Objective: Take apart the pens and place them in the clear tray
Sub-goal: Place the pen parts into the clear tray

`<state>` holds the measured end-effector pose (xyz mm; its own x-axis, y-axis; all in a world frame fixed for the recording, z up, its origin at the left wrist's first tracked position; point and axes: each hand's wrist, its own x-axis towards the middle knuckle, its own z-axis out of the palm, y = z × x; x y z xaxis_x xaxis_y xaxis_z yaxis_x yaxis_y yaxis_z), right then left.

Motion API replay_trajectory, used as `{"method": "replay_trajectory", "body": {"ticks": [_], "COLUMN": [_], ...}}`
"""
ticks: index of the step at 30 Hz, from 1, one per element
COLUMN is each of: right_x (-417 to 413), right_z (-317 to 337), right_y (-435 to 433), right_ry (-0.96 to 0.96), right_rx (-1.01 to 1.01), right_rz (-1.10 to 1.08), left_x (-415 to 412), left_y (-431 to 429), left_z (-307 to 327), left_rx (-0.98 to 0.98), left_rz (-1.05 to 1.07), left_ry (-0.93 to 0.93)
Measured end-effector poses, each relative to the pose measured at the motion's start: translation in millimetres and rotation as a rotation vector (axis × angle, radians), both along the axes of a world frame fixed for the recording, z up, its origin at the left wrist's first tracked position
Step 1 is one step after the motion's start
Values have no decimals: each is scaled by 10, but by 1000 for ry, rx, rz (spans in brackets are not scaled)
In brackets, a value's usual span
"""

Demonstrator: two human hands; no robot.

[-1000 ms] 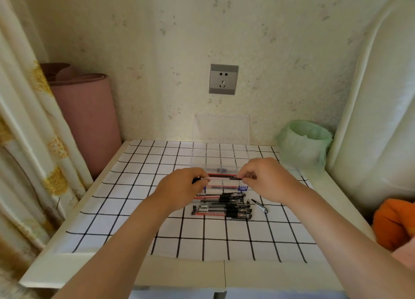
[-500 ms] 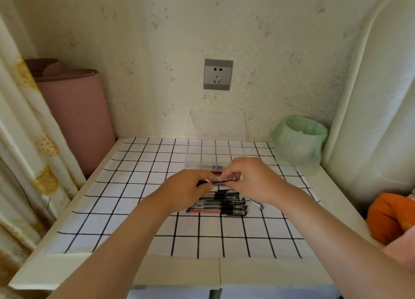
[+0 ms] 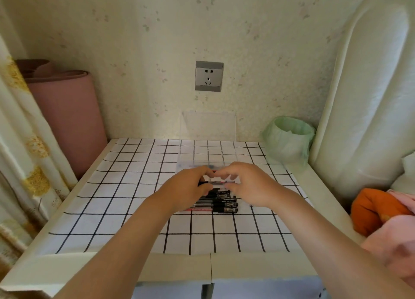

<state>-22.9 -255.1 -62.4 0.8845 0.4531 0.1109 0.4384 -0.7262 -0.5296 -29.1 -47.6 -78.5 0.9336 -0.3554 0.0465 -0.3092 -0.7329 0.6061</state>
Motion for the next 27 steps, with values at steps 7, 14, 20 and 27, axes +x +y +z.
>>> {"method": "replay_trajectory", "body": {"ticks": [7, 14, 20, 27], "right_x": [83, 117, 145, 172], "right_z": [-94, -173, -201, -210], "right_y": [-266, -270, -231, -182], "right_ry": [56, 101, 67, 54], "right_rx": [-131, -260, -323, -379], "right_rz": [-132, -95, -84, -114], "left_x": [-33, -10, 6, 1], "left_y": [-34, -42, -37, -49], "left_z": [-3, -33, -37, -37], "left_rx": [112, 120, 114, 129], "left_rz": [-46, -51, -56, -73], "left_ry": [6, 37, 45, 53]}}
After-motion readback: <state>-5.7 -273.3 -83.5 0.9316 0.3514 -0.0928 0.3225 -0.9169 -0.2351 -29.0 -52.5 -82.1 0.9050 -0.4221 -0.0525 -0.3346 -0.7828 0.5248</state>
